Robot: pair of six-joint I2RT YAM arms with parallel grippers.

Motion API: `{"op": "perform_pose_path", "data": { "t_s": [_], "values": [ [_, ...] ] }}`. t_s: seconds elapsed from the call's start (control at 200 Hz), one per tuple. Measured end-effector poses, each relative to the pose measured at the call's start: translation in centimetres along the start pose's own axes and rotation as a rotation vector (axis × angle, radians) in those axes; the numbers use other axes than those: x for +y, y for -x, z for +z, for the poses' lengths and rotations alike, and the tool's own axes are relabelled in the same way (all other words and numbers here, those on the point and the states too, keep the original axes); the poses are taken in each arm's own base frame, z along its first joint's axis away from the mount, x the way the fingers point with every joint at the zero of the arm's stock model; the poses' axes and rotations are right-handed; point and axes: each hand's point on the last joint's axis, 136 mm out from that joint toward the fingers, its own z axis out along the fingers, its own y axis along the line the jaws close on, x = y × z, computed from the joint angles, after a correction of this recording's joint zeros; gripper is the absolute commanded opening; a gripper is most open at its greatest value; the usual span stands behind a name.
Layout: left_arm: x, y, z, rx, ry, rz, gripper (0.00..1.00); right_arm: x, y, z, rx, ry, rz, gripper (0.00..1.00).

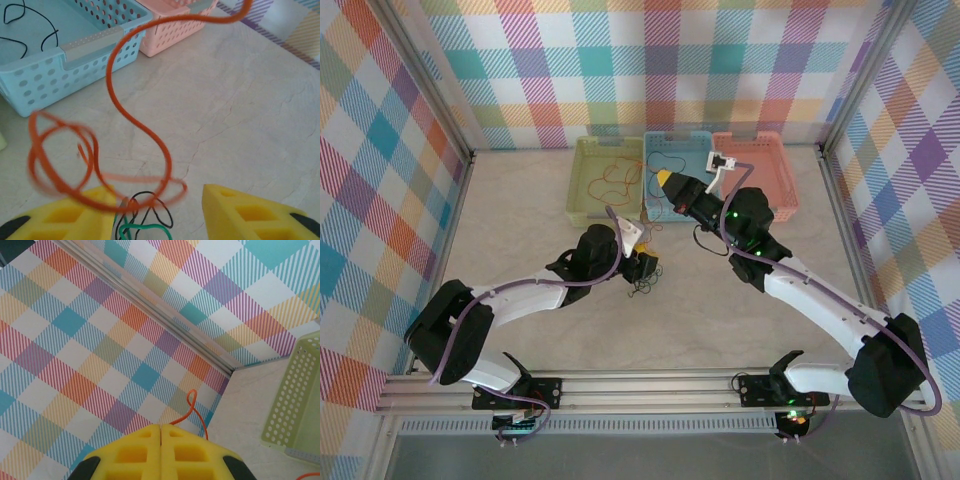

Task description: Untangle the cables

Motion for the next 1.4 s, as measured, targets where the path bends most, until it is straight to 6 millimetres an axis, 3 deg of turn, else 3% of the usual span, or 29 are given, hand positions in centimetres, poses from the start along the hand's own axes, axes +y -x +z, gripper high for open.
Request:
{"op": "perform_pose_path", "data": {
  "t_s": [0.125, 0.365, 0.47, 0.585, 0.73, 0.81, 1.06, 1.4],
  "values": [
    [0.0, 0.0, 0.0, 0.001, 0.0, 0.002, 0.27, 0.3, 0.6, 0.0, -0.009, -0.015, -0.029, 0.0],
    [0.1, -0.2, 0.0, 0.009, 0.002, 0.002, 0.0, 3.9, 4.0, -1.7, -0.107, 0.017, -0.146, 0.0],
    [0.1, -0.2, 0.0, 0.01, 0.004, -0.001, 0.0, 4.5, 4.9, -2.5, -0.134, 0.014, -0.189, 0.0],
    [0.1, -0.2, 0.0, 0.01, 0.004, -0.001, 0.0, 3.9, 5.3, -2.7, -0.145, -0.017, -0.224, 0.0],
    [-0.1, -0.1, 0.0, 0.006, -0.005, -0.001, 0.58, 3.4, 5.2, -2.7, -0.136, -0.035, -0.229, 0.0],
    [-0.3, 0.0, 0.0, -0.003, -0.018, -0.003, 0.72, 3.3, 5.2, -2.7, -0.135, -0.035, -0.228, 0.0],
    [-1.2, 0.0, -0.6, -0.032, -0.065, -0.002, 0.82, 0.3, 3.2, -1.5, -0.083, -0.077, -0.191, 0.0],
    [-0.8, 0.6, -0.7, -0.058, -0.042, -0.003, 0.84, -2.3, 0.7, -0.6, -0.024, -0.091, -0.061, 0.0]
  ]
}}
